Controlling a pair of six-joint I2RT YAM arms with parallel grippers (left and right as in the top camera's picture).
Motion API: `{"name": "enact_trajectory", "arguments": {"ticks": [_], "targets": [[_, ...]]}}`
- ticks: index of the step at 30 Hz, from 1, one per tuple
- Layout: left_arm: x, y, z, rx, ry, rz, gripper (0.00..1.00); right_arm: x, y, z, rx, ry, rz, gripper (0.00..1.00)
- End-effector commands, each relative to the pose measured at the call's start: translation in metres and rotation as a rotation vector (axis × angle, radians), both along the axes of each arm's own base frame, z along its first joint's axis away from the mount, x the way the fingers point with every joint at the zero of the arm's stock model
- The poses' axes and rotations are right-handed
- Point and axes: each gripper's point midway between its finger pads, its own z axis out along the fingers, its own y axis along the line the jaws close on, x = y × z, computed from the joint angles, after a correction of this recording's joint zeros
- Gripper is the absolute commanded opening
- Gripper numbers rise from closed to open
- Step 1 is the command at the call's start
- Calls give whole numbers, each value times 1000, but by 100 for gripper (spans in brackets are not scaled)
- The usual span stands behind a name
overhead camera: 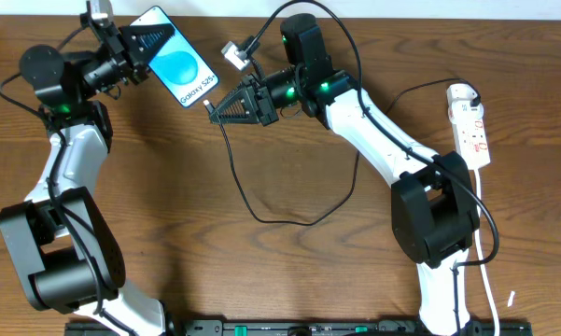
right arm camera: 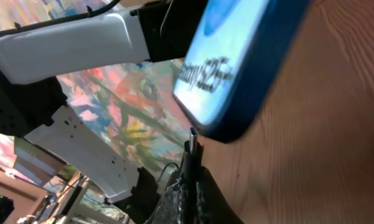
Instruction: Plug charger to phone and switch on socket
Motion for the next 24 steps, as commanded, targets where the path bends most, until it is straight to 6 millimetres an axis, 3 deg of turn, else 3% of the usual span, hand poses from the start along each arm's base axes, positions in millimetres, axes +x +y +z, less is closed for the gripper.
{"name": "enact_trajectory", "arguments": {"ticks": [1, 24], "targets": [[-5, -2, 10, -11, 2, -20, 7, 6, -4, -1, 4, 12, 2, 1], [-2, 0, 7, 56, -95, 8, 7, 9, -3, -3, -2, 0, -18, 1]]}}
